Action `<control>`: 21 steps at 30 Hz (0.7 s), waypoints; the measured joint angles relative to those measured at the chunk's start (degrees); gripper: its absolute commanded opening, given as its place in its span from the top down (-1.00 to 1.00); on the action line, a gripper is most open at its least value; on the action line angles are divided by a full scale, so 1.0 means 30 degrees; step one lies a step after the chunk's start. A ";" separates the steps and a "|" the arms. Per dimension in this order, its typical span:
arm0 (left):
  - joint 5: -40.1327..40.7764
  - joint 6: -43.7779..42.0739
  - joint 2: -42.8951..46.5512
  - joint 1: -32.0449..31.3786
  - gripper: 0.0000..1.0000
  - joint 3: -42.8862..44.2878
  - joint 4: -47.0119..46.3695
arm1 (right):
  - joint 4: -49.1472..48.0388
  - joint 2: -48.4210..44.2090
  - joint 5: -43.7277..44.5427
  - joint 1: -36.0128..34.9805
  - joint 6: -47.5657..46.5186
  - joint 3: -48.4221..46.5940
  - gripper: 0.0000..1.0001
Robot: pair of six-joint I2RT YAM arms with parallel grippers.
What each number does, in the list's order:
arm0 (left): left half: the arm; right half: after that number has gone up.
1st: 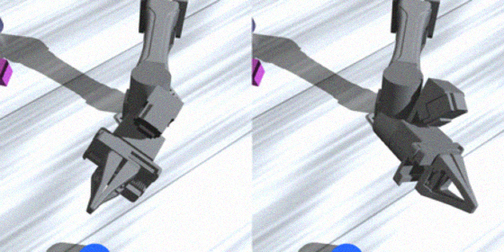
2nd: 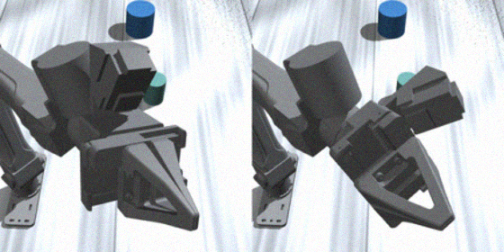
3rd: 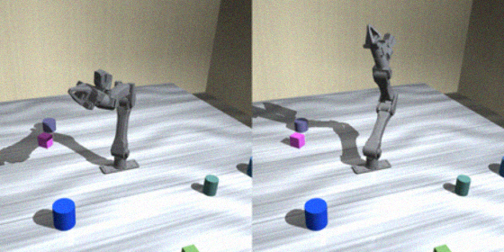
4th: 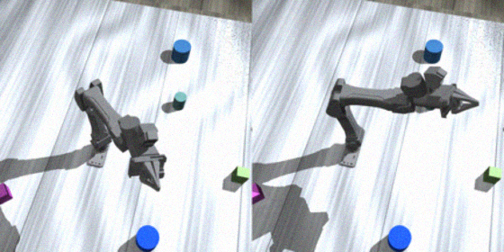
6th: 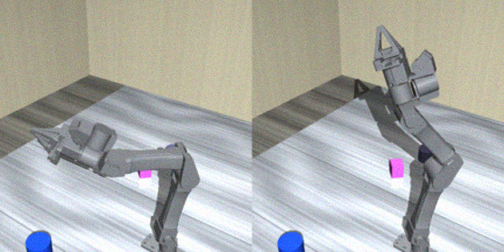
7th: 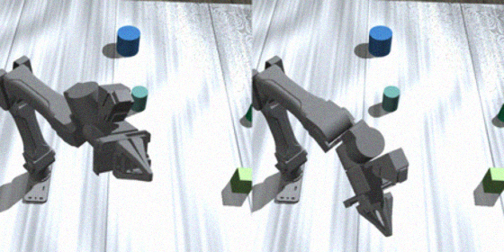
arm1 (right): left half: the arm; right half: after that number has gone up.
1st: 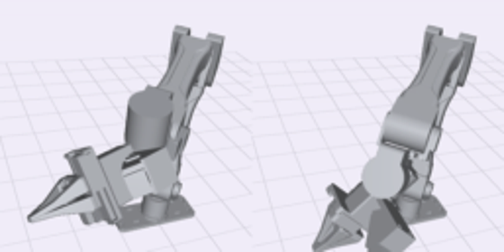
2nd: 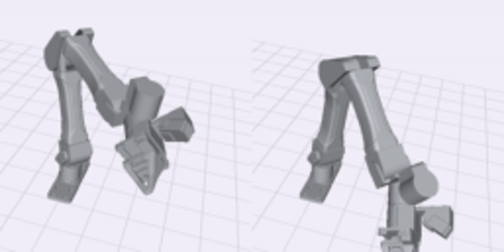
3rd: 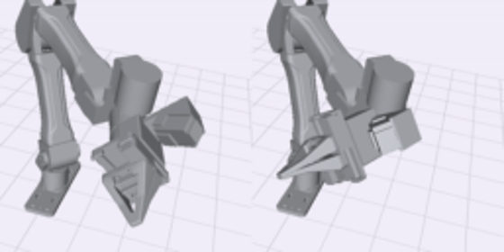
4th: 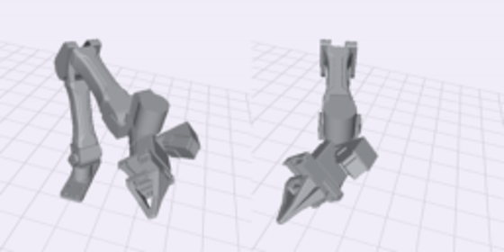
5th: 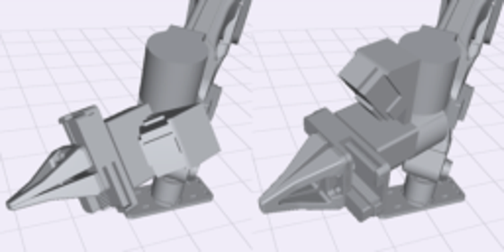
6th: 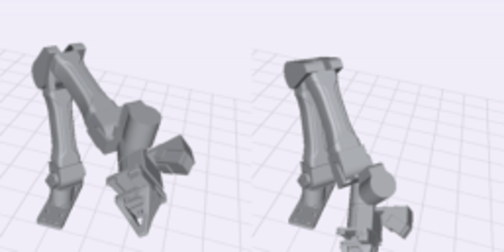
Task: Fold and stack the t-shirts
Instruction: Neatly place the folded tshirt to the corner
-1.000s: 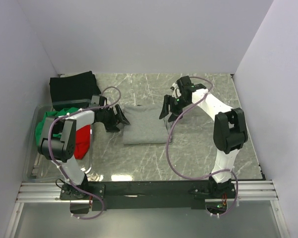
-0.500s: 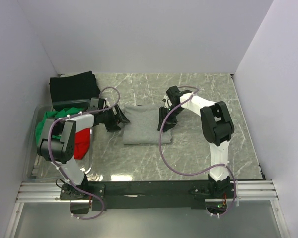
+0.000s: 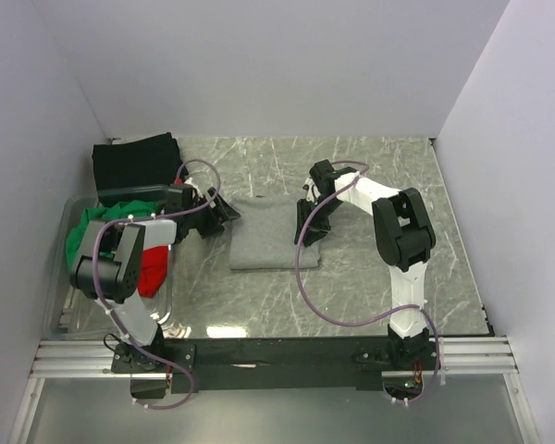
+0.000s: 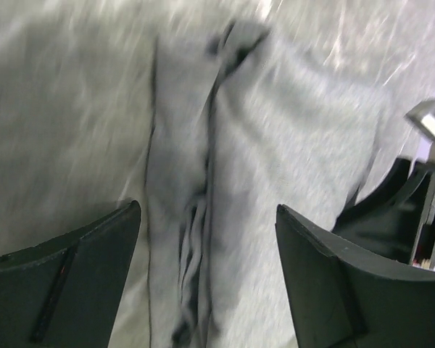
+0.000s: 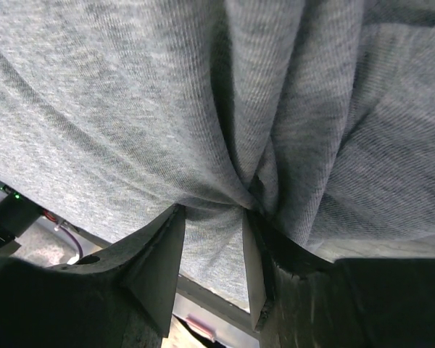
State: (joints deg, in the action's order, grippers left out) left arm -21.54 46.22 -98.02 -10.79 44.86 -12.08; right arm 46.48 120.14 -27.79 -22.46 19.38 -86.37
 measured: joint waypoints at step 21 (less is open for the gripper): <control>0.2120 0.0415 -0.1829 -0.0058 -0.65 0.1239 -0.2433 | 0.1005 0.0495 0.0022 0.0000 -0.0648 -0.0903 0.12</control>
State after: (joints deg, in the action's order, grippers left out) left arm -15.18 47.46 -103.50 -10.96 48.58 -19.38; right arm 49.50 121.62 -27.73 -22.46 17.43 -89.08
